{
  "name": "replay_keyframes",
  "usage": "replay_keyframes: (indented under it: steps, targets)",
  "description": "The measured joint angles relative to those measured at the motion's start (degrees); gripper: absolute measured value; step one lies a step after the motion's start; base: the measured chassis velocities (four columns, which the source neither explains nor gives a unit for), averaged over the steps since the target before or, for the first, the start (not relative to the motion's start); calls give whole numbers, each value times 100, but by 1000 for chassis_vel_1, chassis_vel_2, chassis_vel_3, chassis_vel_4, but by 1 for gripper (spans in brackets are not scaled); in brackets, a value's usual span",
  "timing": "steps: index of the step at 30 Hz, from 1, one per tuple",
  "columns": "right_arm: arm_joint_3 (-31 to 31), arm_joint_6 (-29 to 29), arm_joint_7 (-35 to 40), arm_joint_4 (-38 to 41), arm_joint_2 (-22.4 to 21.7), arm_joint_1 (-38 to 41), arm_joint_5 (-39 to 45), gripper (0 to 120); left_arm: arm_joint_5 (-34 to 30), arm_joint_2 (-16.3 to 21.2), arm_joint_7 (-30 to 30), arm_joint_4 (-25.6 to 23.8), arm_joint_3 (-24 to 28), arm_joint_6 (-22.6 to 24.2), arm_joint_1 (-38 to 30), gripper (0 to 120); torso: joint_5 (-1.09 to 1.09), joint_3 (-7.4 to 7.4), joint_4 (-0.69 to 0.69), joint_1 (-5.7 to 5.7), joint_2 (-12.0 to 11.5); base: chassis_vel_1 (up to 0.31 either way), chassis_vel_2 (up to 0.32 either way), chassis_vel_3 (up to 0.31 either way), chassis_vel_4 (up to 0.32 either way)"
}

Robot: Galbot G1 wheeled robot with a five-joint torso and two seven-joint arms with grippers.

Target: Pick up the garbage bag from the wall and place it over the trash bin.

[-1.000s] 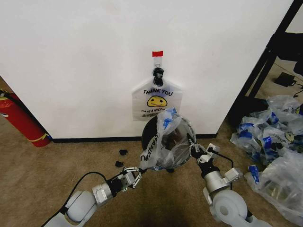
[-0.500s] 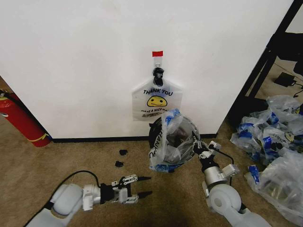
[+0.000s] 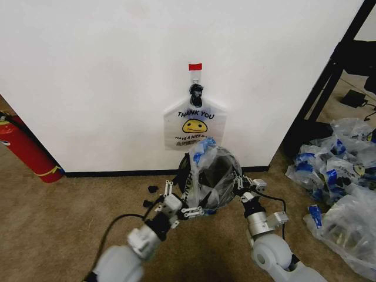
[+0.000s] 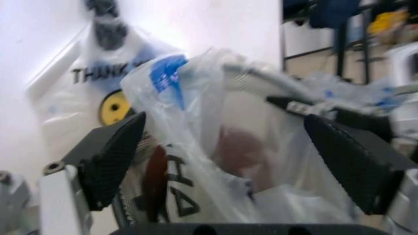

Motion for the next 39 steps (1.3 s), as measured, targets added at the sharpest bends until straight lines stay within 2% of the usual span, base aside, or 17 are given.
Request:
replay_keyframes:
  steps: [1,4,5,9,10,12,14,20,22,25,32,39]
  targets:
    - [-3,15,-12,-35,5,9,-83,1,210,-88,-220,126,48,16,-49,88,1,0,0,0,0,0,0,0,0]
    - [-5,34,-44,-62,6,10,-144,1,555,-158,-496,283,39,37,-91,77,0,0,0,0,0,0,0,0,0]
    - [-5,34,-44,-62,6,10,-144,1,555,-158,-496,283,39,37,-91,77,0,0,0,0,0,0,0,0,0]
    - [-7,44,-82,-86,0,14,-212,1,722,-159,-692,341,7,53,-106,64,0,0,0,0,0,0,0,0,0]
    - [-9,45,-87,-94,-4,26,-226,1,783,-144,-763,340,-6,64,-104,55,0,0,0,0,0,0,0,0,0]
    - [-13,42,-87,-99,-3,39,-227,1,825,-136,-808,316,-7,83,-92,48,0,0,0,0,0,0,0,0,0]
    - [-15,41,-87,-101,0,42,-227,1,832,-135,-818,304,-6,90,-89,46,0,0,0,0,0,0,0,0,0]
    - [-19,32,-107,-106,15,41,-229,1,789,-153,-859,268,97,243,-119,18,0,0,0,0,0,0,0,0,0]
    - [-17,32,-117,-106,12,38,-233,1,765,-159,-860,269,114,266,-133,16,0,0,0,0,0,0,0,0,0]
    - [0,32,-154,-94,3,10,-264,1,680,-192,-859,292,180,347,-202,1,0,0,0,0,0,0,0,0,0]
    - [23,34,-175,-47,-12,-30,-308,1,591,-191,-869,325,217,373,-272,0,0,0,0,0,0,0,0,0,0]
    - [46,34,-189,-65,-50,-26,-292,1,385,-29,-926,195,-12,362,-258,0,0,0,0,0,0,0,0,0,0]
